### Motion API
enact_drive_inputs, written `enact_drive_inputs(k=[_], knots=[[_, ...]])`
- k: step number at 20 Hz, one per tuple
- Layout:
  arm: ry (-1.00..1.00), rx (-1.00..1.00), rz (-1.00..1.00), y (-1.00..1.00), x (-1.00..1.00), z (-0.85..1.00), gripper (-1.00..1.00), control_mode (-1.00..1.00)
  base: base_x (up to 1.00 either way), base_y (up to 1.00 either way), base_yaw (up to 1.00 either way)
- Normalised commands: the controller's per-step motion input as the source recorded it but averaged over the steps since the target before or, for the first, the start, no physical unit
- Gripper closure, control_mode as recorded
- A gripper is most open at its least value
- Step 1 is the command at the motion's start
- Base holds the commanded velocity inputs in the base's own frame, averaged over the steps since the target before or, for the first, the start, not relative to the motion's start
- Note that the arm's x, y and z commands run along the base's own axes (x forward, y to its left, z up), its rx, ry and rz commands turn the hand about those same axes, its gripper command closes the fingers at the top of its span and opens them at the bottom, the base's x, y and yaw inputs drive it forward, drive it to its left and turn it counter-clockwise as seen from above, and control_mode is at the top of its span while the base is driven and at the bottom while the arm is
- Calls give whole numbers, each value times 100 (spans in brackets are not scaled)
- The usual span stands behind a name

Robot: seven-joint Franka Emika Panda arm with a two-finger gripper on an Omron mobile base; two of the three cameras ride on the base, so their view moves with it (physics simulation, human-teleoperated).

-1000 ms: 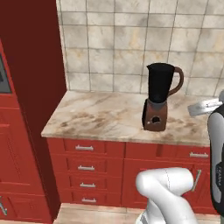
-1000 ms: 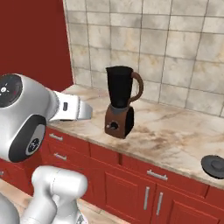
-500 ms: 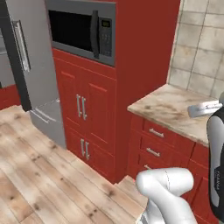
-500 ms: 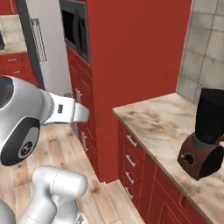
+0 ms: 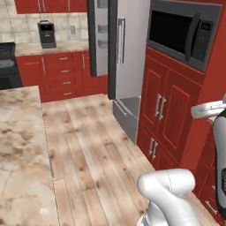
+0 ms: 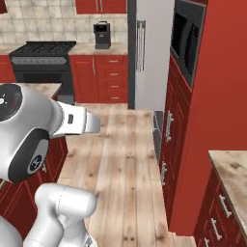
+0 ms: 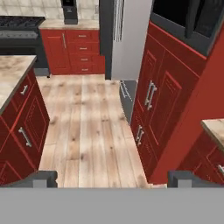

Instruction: Grab the garlic and lime from the fridge, place them in the blender, close the lid, and turn on the blender to create a marinade.

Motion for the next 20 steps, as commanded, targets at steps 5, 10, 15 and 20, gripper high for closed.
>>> enact_drive_inputs(k=[5, 10, 15, 20], knots=[[0, 0, 0, 0, 0, 0, -100, 100, 100, 47, 44], [0, 0, 0, 0, 0, 0, -100, 100, 100, 25, 35], [0, 0, 0, 0, 0, 0, -100, 100, 100, -6, 27], [0, 0, 0, 0, 0, 0, -100, 100, 100, -10, 10]])
